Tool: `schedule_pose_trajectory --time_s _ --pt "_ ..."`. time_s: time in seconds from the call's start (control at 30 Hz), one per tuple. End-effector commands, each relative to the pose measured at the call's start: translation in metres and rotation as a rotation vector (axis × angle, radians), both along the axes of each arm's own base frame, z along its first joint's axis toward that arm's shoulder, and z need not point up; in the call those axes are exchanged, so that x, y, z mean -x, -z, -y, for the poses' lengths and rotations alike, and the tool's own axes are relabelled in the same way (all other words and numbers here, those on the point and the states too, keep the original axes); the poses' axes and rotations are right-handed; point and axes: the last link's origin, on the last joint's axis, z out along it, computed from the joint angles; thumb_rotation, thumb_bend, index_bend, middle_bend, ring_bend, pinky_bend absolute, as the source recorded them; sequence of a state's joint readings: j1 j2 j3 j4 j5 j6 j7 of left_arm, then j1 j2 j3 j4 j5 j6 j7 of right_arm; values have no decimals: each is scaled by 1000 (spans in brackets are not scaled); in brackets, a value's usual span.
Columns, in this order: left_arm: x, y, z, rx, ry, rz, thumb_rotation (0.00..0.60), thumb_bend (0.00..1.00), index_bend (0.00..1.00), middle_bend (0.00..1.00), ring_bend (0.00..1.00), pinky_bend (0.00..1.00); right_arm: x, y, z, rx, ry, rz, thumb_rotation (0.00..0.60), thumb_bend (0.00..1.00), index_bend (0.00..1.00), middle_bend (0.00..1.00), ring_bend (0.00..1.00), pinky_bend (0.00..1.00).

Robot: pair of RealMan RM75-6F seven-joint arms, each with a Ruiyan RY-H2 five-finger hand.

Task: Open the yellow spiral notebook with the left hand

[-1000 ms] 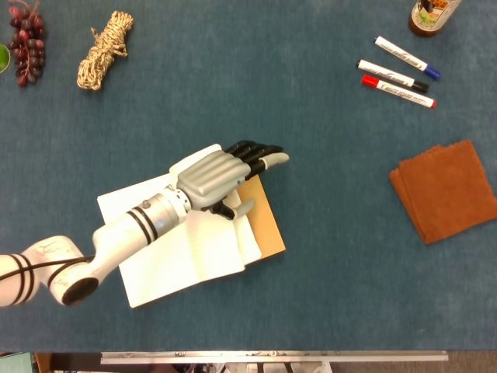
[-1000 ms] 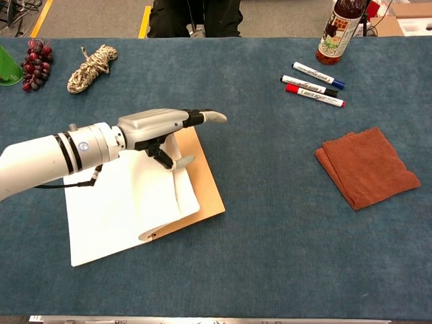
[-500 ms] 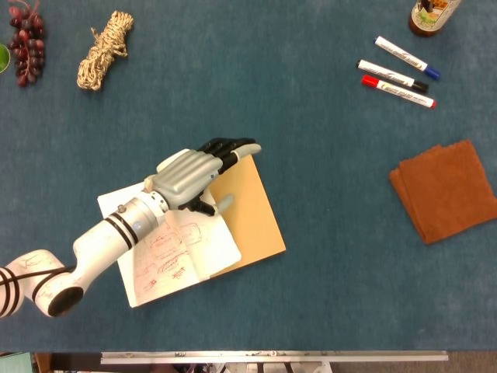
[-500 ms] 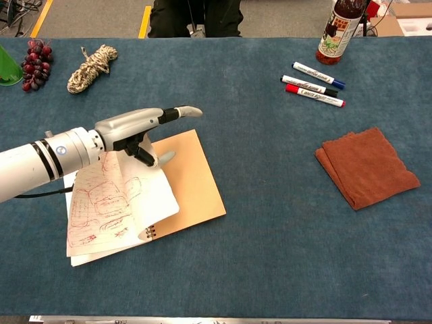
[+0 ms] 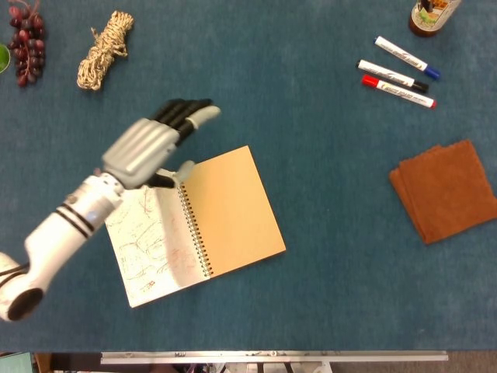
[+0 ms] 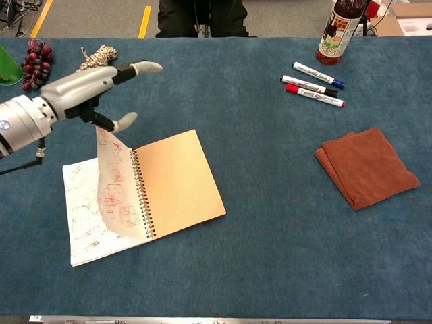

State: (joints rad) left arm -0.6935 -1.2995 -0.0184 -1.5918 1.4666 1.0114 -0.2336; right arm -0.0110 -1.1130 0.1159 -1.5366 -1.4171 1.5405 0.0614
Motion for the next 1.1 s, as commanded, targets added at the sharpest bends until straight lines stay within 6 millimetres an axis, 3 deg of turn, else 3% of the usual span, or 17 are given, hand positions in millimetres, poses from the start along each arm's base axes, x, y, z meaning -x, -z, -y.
schedule_pose_trajectory --time_s 0.03,0.23,0.53,0.67,0.87,1.1 --pt "15 -21 7 -72 -26 -35 600 455 0 14 0 21 -1 1 2 -13 2 -4 600 245 328 282 222 307" --pt "48 -45 27 -210 -100 -89 600 455 18 31 0 21 -3 6 8 -46 7 -16 600 245 328 282 222 307" --pt "104 -77 78 -418 -299 -151 600 455 85 51 0 21 -13 16 16 -93 -4 -27 600 246 328 282 222 307" --pt "120 -85 99 -472 -373 -164 600 455 97 63 0 21 -17 20 17 -108 -14 -32 600 247 328 282 222 307" --pt "131 -94 117 -533 -430 -183 600 455 129 72 0 21 -26 23 17 -114 -45 -31 600 249 328 282 222 307" --pt "132 -96 118 -561 -418 -153 600 455 130 86 0 21 -30 22 16 -112 -56 -29 600 249 328 282 222 307"
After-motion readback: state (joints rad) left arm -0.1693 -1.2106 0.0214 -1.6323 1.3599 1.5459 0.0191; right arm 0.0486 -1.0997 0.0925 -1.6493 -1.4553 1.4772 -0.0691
